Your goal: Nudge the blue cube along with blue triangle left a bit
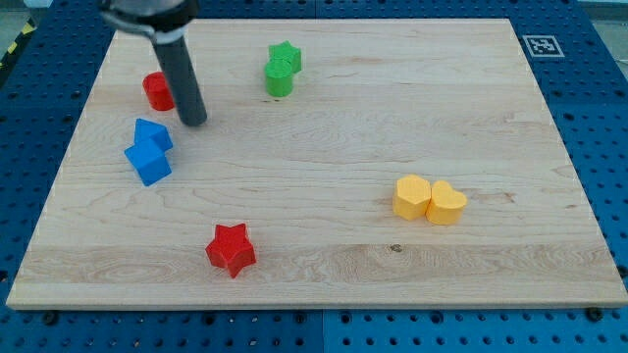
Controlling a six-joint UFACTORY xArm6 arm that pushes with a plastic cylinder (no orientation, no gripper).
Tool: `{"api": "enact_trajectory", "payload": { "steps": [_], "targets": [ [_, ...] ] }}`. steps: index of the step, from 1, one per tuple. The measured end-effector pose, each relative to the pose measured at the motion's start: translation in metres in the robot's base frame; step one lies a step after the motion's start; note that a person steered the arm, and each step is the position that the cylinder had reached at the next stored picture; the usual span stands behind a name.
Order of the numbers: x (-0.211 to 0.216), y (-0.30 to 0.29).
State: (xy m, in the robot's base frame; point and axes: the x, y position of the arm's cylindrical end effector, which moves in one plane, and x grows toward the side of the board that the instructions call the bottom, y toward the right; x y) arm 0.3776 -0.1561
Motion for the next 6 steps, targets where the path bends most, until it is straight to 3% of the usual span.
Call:
{"api": "enact_trajectory", "payload": {
  "steps": [2,6],
  "targets": [
    [0.031,-0.009],
    [0.050,-0.028]
  ]
}}
